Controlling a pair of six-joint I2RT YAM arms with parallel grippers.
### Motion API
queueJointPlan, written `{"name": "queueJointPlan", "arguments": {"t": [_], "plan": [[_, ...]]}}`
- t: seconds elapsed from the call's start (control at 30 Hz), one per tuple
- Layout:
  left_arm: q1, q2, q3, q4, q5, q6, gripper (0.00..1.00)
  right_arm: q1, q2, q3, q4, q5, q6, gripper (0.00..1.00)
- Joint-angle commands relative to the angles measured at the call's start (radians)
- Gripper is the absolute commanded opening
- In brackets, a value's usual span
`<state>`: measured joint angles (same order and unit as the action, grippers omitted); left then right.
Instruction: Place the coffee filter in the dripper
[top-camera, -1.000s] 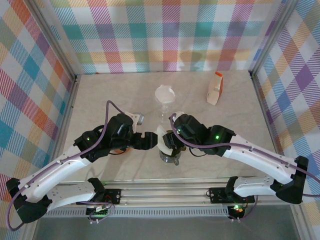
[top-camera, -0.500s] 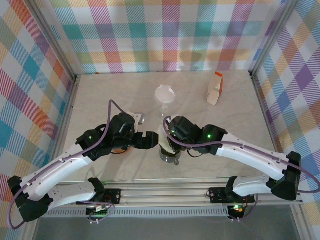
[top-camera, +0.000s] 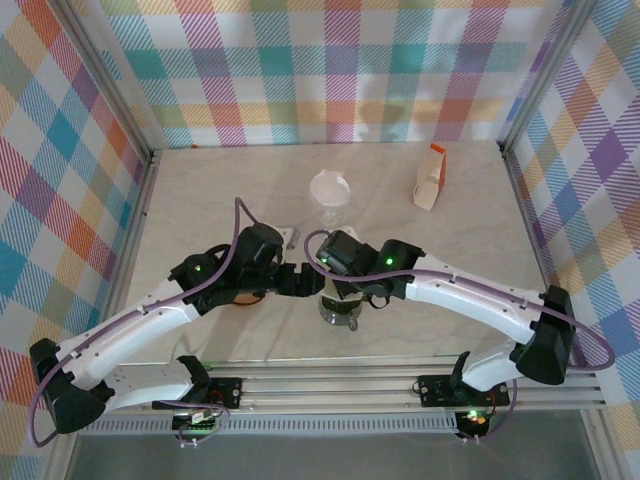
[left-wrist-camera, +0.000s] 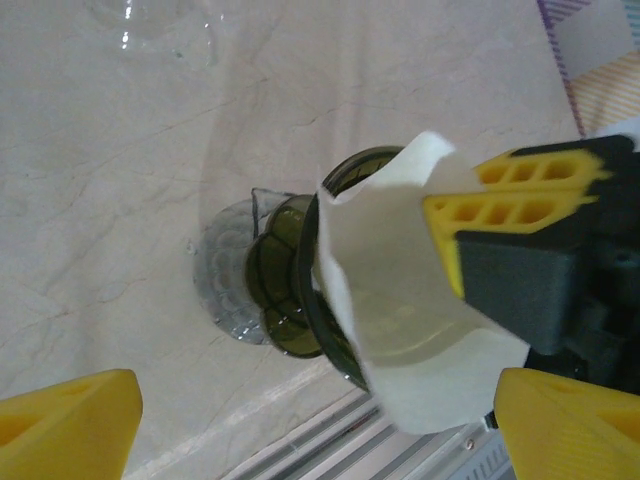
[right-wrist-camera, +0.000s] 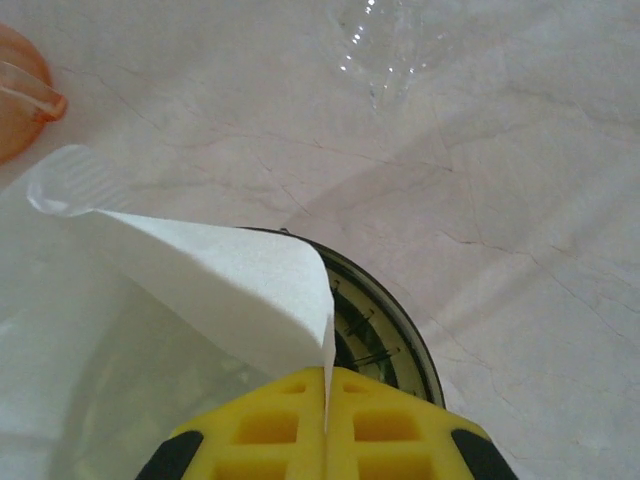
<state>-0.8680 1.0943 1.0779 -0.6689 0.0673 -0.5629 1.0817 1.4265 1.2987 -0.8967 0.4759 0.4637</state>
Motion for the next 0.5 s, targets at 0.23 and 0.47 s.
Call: {"name": "queueJointPlan", "arguments": {"t": [0.23, 0.47], "plan": [[0.009, 0.069, -0.033, 0.07, -0.022, -0.038, 0.76, 0.01, 0.006, -0.007, -0.022, 0.042, 0.029, 0.03], [0.009, 0.105, -0.046, 0.05, -0.042, -0.042, 0.63, 0.011, -0.004, -0.015, -0.02, 0.043, 0.036, 0.04]]}}
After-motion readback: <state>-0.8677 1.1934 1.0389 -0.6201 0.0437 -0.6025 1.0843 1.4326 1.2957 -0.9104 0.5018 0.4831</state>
